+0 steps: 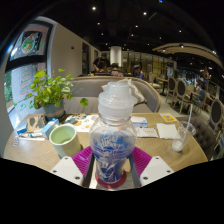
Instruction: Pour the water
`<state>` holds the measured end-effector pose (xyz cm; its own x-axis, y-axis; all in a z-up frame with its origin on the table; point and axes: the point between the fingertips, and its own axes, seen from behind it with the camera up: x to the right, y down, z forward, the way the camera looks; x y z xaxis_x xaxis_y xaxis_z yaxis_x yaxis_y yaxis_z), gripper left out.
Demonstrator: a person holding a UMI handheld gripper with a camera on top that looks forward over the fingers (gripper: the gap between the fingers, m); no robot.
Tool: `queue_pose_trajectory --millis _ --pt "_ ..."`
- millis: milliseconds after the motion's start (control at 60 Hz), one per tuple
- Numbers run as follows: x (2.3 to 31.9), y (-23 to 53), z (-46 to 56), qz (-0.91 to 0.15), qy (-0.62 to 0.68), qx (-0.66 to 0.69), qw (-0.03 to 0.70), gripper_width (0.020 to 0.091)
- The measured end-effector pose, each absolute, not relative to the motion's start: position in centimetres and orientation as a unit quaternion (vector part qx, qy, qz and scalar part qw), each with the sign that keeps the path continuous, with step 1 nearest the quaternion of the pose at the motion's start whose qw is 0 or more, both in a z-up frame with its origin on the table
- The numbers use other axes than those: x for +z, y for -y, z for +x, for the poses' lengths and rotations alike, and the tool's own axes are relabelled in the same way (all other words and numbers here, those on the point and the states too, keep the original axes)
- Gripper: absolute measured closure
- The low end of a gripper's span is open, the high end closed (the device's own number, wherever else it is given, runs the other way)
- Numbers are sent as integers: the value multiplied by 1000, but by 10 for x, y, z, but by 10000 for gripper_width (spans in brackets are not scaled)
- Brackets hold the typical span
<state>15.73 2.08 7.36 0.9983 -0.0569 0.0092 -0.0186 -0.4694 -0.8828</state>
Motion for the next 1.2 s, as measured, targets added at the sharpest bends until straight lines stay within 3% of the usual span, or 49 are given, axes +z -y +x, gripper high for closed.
queue_pose_trajectory --millis 83,100,133,217,683,950,1200 --pt "65 -10 158 -876 -35 -16 480 255" --pt "66 -8 158 -878 -39 -14 476 236" --pt "69 -2 158 -881 -44 -12 471 272" --pt "82 20 161 -888 -57 -27 456 238" --pt "206 214 69 -899 -74 -45 430 252" --pt "227 249 57 -897 -75 -41 434 250" --pt "228 252 71 -897 -31 -56 438 251"
